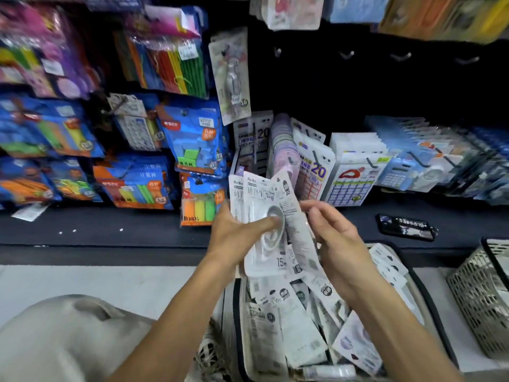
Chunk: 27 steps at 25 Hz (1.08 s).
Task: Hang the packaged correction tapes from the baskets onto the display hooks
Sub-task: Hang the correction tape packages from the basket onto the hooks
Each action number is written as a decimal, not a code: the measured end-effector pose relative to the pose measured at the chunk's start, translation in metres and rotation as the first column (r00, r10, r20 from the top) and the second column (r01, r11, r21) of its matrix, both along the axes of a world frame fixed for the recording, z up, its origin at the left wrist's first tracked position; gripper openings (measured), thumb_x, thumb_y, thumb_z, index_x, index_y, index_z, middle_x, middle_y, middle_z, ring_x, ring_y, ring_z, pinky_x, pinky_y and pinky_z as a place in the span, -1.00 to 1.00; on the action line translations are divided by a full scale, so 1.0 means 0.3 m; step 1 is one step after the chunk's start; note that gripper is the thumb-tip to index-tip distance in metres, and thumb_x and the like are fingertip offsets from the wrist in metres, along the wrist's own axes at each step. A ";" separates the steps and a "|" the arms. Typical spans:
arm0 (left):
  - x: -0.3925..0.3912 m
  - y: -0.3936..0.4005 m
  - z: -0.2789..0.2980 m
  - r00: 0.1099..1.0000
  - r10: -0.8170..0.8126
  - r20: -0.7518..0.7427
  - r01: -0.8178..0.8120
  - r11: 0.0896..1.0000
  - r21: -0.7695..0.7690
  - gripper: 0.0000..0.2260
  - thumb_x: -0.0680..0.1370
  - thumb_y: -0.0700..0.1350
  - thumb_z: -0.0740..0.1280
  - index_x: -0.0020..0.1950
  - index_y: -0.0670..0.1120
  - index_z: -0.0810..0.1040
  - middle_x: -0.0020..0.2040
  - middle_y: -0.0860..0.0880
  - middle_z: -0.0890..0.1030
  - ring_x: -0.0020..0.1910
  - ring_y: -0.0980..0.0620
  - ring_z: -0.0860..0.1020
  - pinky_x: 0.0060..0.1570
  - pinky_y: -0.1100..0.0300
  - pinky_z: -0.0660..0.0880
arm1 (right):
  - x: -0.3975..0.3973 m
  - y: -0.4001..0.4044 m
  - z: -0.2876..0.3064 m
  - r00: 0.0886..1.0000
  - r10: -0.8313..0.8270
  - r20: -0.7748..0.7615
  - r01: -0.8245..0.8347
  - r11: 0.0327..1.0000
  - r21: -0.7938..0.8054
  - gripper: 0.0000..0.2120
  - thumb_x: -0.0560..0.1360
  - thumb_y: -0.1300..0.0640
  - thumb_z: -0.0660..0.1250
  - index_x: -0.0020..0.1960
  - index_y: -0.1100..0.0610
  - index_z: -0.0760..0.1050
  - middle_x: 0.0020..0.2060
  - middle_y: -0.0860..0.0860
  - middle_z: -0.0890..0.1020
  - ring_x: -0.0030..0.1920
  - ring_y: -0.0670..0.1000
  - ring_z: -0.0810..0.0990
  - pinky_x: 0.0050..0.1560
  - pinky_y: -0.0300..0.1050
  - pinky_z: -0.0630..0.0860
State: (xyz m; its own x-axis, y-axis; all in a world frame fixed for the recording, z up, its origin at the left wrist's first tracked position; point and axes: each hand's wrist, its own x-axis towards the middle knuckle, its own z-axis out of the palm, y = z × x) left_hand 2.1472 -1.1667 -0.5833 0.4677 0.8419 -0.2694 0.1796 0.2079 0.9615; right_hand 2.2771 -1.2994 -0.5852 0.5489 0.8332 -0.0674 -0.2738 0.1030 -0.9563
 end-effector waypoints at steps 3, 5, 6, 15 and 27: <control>0.054 0.033 0.148 0.985 -0.051 0.164 0.056 0.998 -0.025 -0.64 0.41 -0.13 0.60 0.15 0.09 0.63 -0.03 0.11 0.77 -0.05 0.10 0.74 -0.12 0.16 0.67 | 0.033 0.039 0.168 0.977 -0.055 0.205 0.034 0.994 0.105 -0.66 0.52 0.09 0.44 0.26 -0.13 0.58 0.17 -0.14 0.67 0.14 -0.09 0.66 0.00 -0.23 0.61; 0.085 0.075 0.249 0.975 -0.079 0.209 0.075 0.997 0.026 -0.64 0.42 -0.12 0.59 0.16 0.09 0.62 -0.04 0.11 0.77 -0.07 0.10 0.74 -0.18 0.17 0.67 | 0.042 0.073 0.220 0.973 -0.111 0.204 0.104 0.993 0.048 -0.55 0.42 -0.04 0.48 0.30 -0.15 0.54 0.18 -0.18 0.67 0.19 -0.10 0.64 0.16 -0.09 0.62; 0.095 0.092 0.296 0.974 -0.090 0.208 0.076 0.994 0.078 -0.62 0.40 -0.11 0.61 0.15 0.10 0.61 -0.04 0.12 0.77 -0.07 0.10 0.74 -0.17 0.18 0.67 | 0.043 0.092 0.234 0.985 -0.105 0.137 0.108 0.994 -0.017 -0.52 0.38 -0.14 0.46 0.29 -0.10 0.57 0.16 -0.12 0.69 0.17 -0.02 0.67 0.19 0.03 0.61; 0.072 0.252 0.354 0.972 -0.083 0.219 0.056 0.990 0.129 -0.39 0.23 -0.01 0.67 0.25 0.12 0.59 0.03 0.11 0.76 0.01 0.03 0.74 0.06 -0.03 0.64 | 0.118 0.240 0.291 0.975 -0.098 -0.198 0.103 0.994 0.018 -0.67 0.45 0.03 0.40 0.16 0.14 0.64 0.03 0.13 0.75 -0.02 0.11 0.75 -0.16 0.00 0.69; -0.013 0.351 0.413 0.849 -0.042 0.527 -0.006 0.996 0.088 -0.44 0.14 -0.06 0.64 0.14 0.04 0.68 0.03 -0.09 0.77 -0.07 -0.11 0.76 -0.27 0.13 0.66 | 0.182 0.377 0.404 0.819 -0.368 0.440 0.379 0.923 0.066 -0.84 0.53 -0.15 0.41 0.03 -0.12 0.52 -0.17 -0.10 0.74 -0.20 -0.04 0.72 -0.25 -0.06 0.56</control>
State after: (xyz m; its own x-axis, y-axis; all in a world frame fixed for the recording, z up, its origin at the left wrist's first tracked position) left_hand 2.1434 -1.0613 -0.4593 0.5343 0.8402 0.0933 -0.3575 0.1245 0.9256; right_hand 2.3317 -1.1864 -0.4641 0.7943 0.5598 0.2360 0.2261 0.0881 -0.9701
